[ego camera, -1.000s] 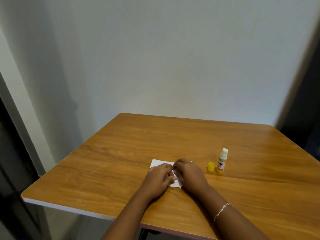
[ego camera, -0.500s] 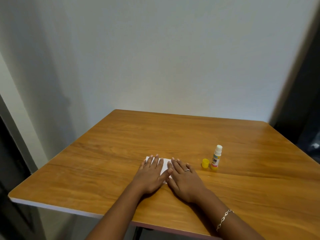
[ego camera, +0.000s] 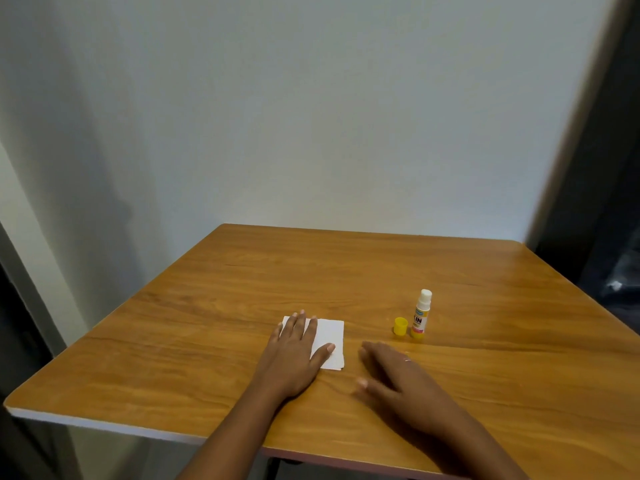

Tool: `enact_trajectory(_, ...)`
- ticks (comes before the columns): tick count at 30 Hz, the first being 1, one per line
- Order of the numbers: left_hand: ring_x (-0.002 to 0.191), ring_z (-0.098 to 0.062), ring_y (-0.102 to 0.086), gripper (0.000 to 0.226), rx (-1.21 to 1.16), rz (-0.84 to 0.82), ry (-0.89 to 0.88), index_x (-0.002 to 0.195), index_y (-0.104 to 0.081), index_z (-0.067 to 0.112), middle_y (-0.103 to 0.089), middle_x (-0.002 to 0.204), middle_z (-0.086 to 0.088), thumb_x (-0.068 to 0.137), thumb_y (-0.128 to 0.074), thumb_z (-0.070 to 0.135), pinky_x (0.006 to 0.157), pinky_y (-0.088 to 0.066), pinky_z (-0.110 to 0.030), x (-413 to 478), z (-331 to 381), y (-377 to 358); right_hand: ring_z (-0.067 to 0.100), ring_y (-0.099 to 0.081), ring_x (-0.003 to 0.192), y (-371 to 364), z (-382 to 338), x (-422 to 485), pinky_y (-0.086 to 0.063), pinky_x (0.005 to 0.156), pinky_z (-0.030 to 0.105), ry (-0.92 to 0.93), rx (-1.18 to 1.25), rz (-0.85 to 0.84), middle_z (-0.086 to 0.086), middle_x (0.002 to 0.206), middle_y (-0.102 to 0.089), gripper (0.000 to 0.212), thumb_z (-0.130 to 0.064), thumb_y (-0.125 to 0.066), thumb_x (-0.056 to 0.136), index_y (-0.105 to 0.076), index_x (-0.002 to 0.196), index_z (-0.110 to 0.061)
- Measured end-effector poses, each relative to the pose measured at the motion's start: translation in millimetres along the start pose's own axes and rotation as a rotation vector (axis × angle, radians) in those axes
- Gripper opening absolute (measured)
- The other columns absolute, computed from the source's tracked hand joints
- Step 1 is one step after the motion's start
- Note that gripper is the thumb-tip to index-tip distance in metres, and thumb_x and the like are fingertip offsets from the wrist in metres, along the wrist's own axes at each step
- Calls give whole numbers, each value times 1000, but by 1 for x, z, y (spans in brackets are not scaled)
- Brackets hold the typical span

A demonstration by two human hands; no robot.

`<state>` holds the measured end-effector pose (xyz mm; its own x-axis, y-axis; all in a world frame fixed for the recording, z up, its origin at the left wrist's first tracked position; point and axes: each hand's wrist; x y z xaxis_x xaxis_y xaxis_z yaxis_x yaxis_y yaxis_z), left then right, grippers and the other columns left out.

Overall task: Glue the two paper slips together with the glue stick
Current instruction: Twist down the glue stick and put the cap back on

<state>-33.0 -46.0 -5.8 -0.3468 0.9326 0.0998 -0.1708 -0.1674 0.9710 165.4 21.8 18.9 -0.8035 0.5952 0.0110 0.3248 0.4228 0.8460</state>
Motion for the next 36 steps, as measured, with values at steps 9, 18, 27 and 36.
enact_trajectory(9,140,-14,-19,60,-498,320,-46,136,-35,13,-30,150,-5,90,-36,50,114,-8,-27,8,45,11,20,-56,102,41,55,20,-44,88,32,-312,545,539,6,112,-58,43,-1,-70,74,-54,113,-8)
enact_trajectory(18,140,-17,-19,50,-692,332,-11,134,-40,20,-37,146,0,89,-52,35,111,-21,-30,10,64,4,25,-60,77,33,62,34,-41,63,26,-217,458,679,4,76,-64,14,-7,-70,75,-59,83,-9)
enact_trajectory(27,136,-18,-30,45,-885,437,-70,129,-45,27,-48,135,10,87,-49,44,106,-27,-27,4,64,6,8,-65,79,13,-2,40,-50,68,21,205,570,436,-4,87,-67,10,-15,-61,85,-58,93,-21)
enact_trajectory(36,102,-9,-63,27,-1237,358,-163,108,-64,20,-70,104,5,84,-52,26,80,-53,-23,2,66,12,6,-64,93,-6,-1,48,-50,79,20,250,650,257,-11,93,-68,32,-7,-56,75,-58,99,-28)
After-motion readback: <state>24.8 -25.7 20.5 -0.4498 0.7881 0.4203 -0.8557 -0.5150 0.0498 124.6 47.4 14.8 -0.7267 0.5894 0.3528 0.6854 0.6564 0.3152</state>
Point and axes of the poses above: each hand's wrist, its own x-axis towards the middle knuckle, its own y-axis out of the back of the hand, z = x × y
